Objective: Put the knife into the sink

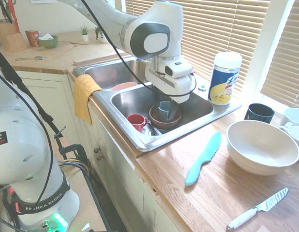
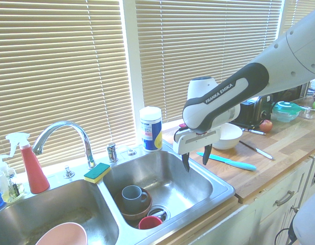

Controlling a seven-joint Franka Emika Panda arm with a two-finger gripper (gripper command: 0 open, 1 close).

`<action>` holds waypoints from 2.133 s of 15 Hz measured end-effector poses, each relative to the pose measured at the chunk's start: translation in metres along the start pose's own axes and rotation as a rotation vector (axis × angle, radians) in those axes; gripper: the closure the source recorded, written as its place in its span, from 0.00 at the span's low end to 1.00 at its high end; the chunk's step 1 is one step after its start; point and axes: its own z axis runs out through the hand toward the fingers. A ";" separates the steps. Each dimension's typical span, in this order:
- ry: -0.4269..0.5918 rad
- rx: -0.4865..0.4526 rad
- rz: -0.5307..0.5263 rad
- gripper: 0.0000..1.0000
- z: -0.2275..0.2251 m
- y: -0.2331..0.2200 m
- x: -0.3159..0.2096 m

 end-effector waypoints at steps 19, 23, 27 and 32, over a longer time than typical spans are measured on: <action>0.038 -0.058 -0.462 0.00 0.007 0.129 0.091; 0.044 -0.053 -0.450 0.00 0.021 0.131 0.100; 0.045 -0.052 -0.443 0.00 0.035 0.133 0.110; 0.039 -0.063 -0.414 0.00 0.056 0.131 0.138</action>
